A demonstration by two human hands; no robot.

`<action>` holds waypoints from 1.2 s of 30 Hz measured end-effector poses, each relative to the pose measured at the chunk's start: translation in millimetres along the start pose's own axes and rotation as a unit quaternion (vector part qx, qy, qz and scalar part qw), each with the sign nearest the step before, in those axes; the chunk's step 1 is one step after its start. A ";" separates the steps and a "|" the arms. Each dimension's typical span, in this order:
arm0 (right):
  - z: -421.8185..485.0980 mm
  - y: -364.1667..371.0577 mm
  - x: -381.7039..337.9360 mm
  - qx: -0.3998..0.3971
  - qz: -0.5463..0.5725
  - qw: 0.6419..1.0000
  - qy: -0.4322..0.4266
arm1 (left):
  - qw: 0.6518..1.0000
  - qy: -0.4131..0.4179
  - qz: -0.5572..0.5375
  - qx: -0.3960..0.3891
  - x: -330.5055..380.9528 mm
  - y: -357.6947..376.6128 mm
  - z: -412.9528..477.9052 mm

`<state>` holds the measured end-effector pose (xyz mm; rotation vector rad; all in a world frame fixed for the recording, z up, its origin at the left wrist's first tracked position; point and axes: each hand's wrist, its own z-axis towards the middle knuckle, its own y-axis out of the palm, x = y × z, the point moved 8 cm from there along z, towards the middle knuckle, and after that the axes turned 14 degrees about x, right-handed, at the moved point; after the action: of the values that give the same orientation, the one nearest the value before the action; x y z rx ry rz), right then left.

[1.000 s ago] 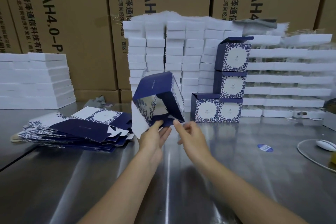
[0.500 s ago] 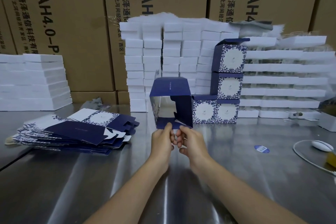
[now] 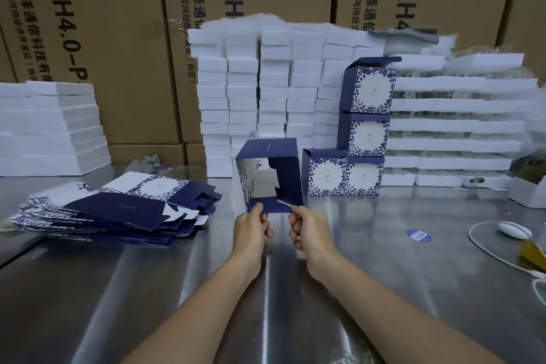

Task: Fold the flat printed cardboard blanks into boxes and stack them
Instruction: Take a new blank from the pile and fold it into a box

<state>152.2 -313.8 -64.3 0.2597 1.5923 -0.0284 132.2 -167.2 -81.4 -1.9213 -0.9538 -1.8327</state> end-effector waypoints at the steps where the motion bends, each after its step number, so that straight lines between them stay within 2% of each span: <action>1: 0.9 -1.4 -0.4 0.005 0.004 1.000 -0.001 | 1.000 -0.006 -0.009 0.004 0.0 -1.1 -0.4; 6: 4.4 -3.0 -3.3 0.009 0.008 1.000 -0.012 | 0.999 -0.026 -0.028 0.018 0.1 -5.6 -1.4; 12: 2.7 1.5 -7.7 -0.032 0.013 0.999 -0.017 | 0.999 0.002 -0.046 0.010 12.8 -7.0 -4.3; 18: 6.1 2.4 -3.1 -0.040 0.019 0.999 -0.003 | 0.999 0.009 -0.027 -0.017 17.1 -1.9 -9.5; 22: 7.7 8.1 -0.2 -0.063 0.040 0.997 0.021 | 0.995 0.059 0.029 -0.078 22.1 7.5 -14.0; 25: 16.5 -1.0 -7.6 -0.019 0.059 0.998 0.009 | 0.983 0.070 0.074 -0.151 22.4 14.6 -17.0; 27: 22.9 -10.9 -15.5 0.015 0.075 0.997 -0.005 | 0.982 0.057 0.087 -0.156 19.9 11.5 -11.6; 29: 28.7 -20.2 -24.7 0.041 0.078 0.996 -0.029 | 0.991 0.050 0.053 -0.112 23.5 3.0 -3.1; 32: 33.9 -30.1 -36.0 0.051 0.061 0.994 -0.075 | 0.994 0.095 -0.027 -0.048 43.2 -12.6 3.5; 36: 33.9 -36.9 -44.4 0.050 -0.051 0.982 -0.177 | 0.986 0.105 -0.115 -0.061 60.8 -20.7 -0.3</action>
<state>179.5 -362.3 -27.1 0.2369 1.2485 -0.2235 115.7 -137.4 -26.9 -1.6984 -1.0501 -2.2212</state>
